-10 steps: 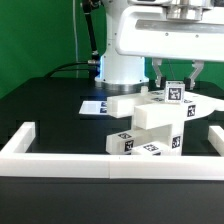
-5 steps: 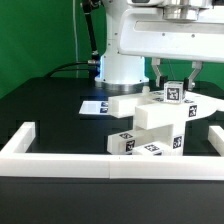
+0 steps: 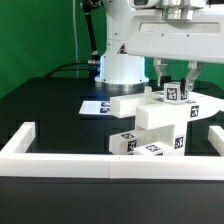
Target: Assemble chair
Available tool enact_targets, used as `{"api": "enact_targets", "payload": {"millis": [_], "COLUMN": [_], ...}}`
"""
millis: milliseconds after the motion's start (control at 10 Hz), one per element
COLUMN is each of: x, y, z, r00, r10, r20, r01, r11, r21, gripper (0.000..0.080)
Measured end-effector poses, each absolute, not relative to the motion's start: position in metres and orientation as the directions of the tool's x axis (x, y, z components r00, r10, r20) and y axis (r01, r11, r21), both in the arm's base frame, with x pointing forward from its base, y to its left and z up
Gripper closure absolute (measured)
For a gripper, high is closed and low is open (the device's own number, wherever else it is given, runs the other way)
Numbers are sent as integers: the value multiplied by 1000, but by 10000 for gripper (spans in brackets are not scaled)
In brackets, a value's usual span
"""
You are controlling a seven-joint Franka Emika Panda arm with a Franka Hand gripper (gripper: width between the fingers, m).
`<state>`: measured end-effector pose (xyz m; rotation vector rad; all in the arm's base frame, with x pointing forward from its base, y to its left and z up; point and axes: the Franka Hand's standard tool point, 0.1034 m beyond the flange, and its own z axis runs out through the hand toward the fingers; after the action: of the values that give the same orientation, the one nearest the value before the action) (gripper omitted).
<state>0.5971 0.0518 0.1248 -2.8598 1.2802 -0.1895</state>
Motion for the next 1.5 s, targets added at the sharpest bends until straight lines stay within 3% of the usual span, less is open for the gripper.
{"api": "enact_targets", "payload": {"millis": [700, 800, 900, 1000, 1100, 1200, 1500], "x": [597, 597, 596, 596, 597, 596, 596], "y": [57, 58, 58, 58, 59, 61, 68], "z": [124, 124, 124, 124, 124, 124, 124], "r00": [293, 249, 267, 301, 313, 372, 610], "r10": [-955, -968, -963, -952, -948, -926, -788], "r20": [54, 44, 46, 49, 50, 57, 83], "r01": [-949, -962, -957, -947, -943, -921, -784], "r11": [-297, -252, -270, -305, -317, -376, -615], "r21": [-101, -105, -104, -102, -100, -98, -82], "gripper": [511, 439, 439, 254, 254, 170, 151]}}
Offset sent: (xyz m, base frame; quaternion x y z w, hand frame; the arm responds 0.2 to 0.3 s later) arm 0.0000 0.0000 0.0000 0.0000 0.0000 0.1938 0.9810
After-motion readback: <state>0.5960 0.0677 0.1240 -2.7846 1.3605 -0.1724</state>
